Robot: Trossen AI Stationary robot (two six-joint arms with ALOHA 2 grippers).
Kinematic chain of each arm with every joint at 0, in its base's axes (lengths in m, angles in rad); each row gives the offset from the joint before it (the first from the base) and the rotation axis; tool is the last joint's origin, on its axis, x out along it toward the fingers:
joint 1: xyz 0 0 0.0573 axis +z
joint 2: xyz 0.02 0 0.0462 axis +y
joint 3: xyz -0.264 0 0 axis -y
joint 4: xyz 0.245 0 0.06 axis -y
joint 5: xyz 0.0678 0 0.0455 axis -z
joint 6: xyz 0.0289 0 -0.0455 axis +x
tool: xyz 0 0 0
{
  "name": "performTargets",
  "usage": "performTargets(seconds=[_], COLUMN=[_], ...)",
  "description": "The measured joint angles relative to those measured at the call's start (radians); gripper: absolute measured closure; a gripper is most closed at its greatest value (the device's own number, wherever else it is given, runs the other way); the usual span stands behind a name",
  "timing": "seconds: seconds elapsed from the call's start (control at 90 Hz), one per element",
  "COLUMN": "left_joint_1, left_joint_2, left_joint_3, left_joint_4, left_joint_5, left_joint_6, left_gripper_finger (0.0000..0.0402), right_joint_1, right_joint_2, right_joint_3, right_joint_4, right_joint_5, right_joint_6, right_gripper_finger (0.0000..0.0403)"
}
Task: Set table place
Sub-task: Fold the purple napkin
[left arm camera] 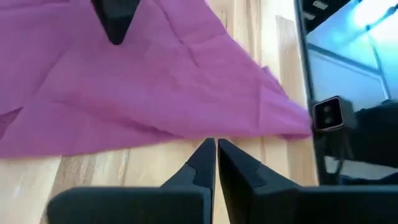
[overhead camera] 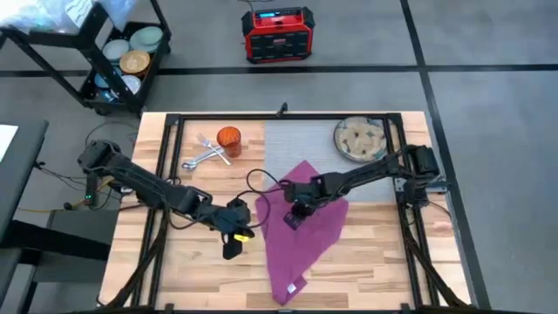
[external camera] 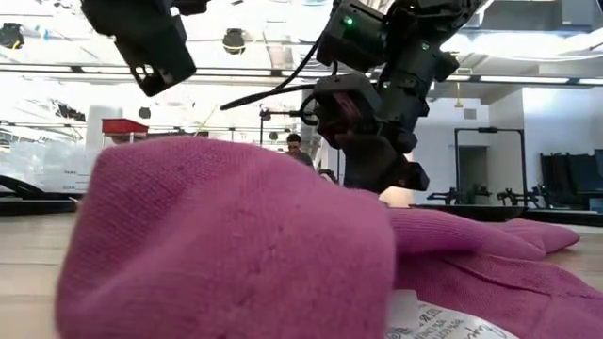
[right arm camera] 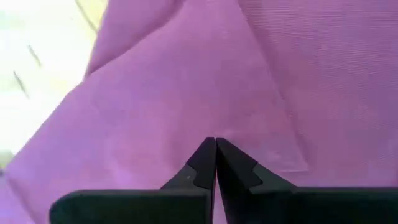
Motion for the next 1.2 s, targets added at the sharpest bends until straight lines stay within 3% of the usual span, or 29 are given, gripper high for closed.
performTargets(seconds=[0.1,0.244,0.389,0.567,0.956,1.2], left_joint_1=[-0.006,-0.020,-0.021,-0.021,0.023,0.180], left_joint_2=[-0.034,-0.068,-0.076,-0.076,-0.060,0.070], left_joint_3=[0.000,0.000,0.000,0.000,0.000,0.000], left_joint_4=[0.007,-0.001,-0.023,-0.028,0.008,0.176], left_joint_5=[0.000,-0.053,-0.079,-0.080,-0.098,0.045], left_joint_6=[-0.009,-0.011,-0.007,-0.011,0.045,0.188], left_gripper_finger=[0.0402,0.0402,0.0402,0.0402,0.0401,0.0401], right_joint_1=[-0.001,-0.001,0.001,0.023,0.019,-0.002], right_joint_2=[0.004,0.000,-0.002,-0.029,-0.071,-0.090], right_joint_3=[0.000,-0.001,0.002,-0.002,-0.001,-0.032], right_joint_4=[-0.003,-0.163,-0.243,-0.232,-0.399,-0.440], right_joint_5=[0.009,0.198,0.233,0.351,0.406,0.403], right_joint_6=[0.003,0.092,0.065,0.067,0.078,0.065], right_gripper_finger=[0.0403,0.0403,0.0403,0.0403,0.0403,0.0403])
